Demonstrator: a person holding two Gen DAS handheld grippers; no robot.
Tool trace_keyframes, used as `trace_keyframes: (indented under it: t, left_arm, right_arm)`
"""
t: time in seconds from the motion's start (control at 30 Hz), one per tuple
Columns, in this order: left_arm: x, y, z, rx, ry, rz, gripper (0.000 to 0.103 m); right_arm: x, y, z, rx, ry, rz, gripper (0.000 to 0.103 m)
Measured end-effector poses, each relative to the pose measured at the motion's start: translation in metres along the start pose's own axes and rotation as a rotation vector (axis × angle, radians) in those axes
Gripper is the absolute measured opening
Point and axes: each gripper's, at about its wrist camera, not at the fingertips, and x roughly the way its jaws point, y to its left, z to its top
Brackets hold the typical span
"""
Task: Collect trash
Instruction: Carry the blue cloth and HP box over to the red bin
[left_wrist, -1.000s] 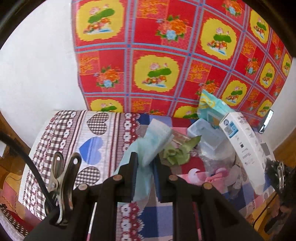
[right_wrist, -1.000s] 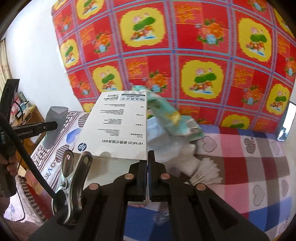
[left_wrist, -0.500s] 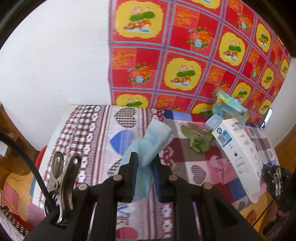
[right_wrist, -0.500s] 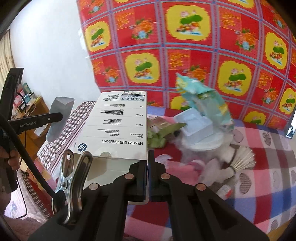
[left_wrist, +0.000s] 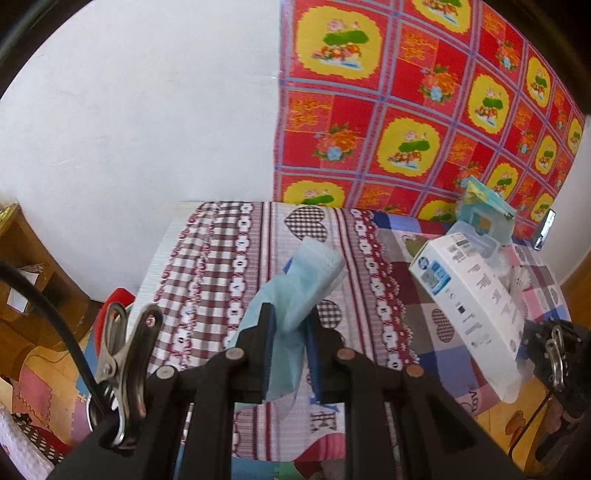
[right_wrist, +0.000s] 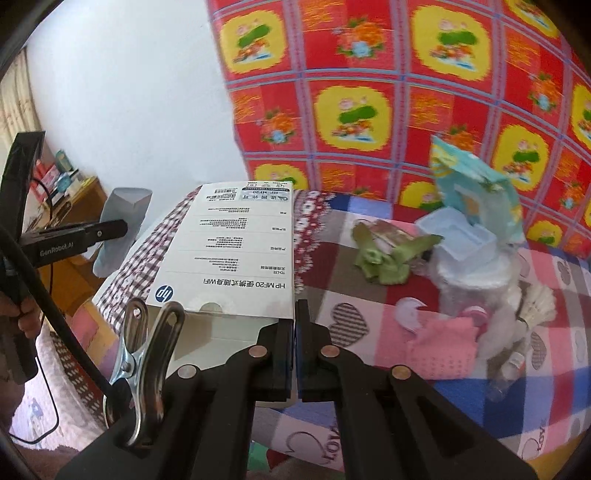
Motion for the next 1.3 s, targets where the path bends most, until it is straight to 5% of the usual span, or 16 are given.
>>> trace_keyframes:
  t: [0.77, 1.3]
  left_arm:
    - [0.023, 0.07, 0.037, -0.1, -0.003, 0.152, 0.017]
    - [0.054, 0.218, 0.017, -0.223, 0.062, 0.217, 0.017]
  right_arm:
    - [0.083, 0.06, 0.08, -0.151, -0.007, 0.191, 0.002]
    - [0.148, 0.139, 0.105, -0.183, 0.05, 0.211, 0.002]
